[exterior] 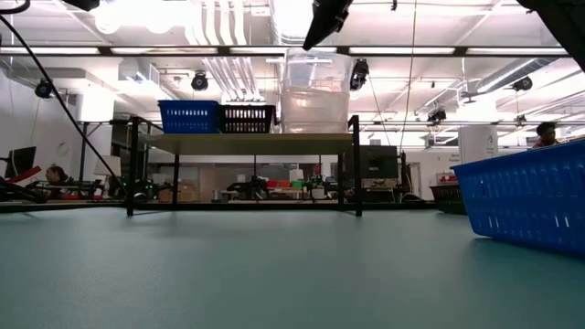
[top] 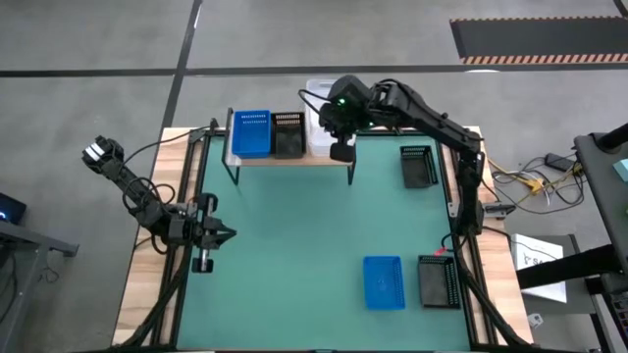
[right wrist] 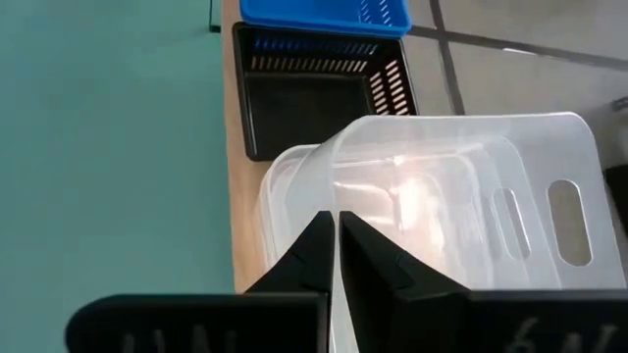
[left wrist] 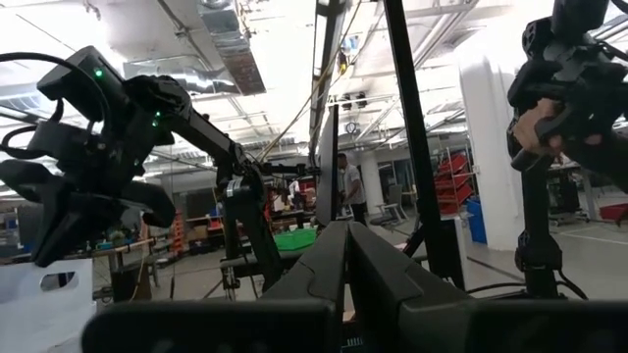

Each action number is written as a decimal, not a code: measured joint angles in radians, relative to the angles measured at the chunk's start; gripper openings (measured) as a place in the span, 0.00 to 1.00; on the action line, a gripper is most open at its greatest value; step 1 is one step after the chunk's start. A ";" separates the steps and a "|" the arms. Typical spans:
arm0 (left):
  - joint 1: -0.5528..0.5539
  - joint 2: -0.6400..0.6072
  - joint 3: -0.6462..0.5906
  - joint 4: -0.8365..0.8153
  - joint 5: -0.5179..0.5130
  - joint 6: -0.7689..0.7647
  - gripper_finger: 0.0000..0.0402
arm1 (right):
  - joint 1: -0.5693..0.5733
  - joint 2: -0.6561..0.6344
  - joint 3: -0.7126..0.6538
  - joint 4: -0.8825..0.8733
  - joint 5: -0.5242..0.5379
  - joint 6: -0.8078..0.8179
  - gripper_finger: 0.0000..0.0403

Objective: Stack baskets on shelf by color
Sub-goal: Stack the transparent bin on the other transparent bins on the shelf, then stack the bottom black bin on the other black bin on the shelf, then stack the blue transparent bin on the other blue bins on the shelf

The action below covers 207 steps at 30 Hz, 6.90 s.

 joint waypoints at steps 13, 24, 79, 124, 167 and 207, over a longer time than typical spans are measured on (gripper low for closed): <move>0.000 0.007 0.000 0.003 0.000 0.000 0.00 | 0.000 0.034 -0.002 0.000 -0.010 0.051 0.11; 0.000 0.008 0.000 0.003 0.000 0.001 0.00 | 0.015 -0.021 -0.002 -0.003 -0.061 0.142 0.29; 0.027 0.500 0.041 0.256 -0.009 -0.260 0.00 | 0.801 -0.658 -1.409 0.496 0.066 1.196 0.03; 0.034 0.378 0.038 0.335 -0.024 -0.045 0.00 | 1.422 -0.211 -1.196 0.198 -0.060 1.477 0.04; 0.032 0.214 0.032 0.444 -0.001 0.113 0.00 | 0.601 0.015 -0.053 0.247 0.412 0.271 0.02; 0.033 0.013 -0.068 0.421 0.004 0.170 0.00 | 0.174 0.246 -0.024 0.484 0.308 -0.037 0.26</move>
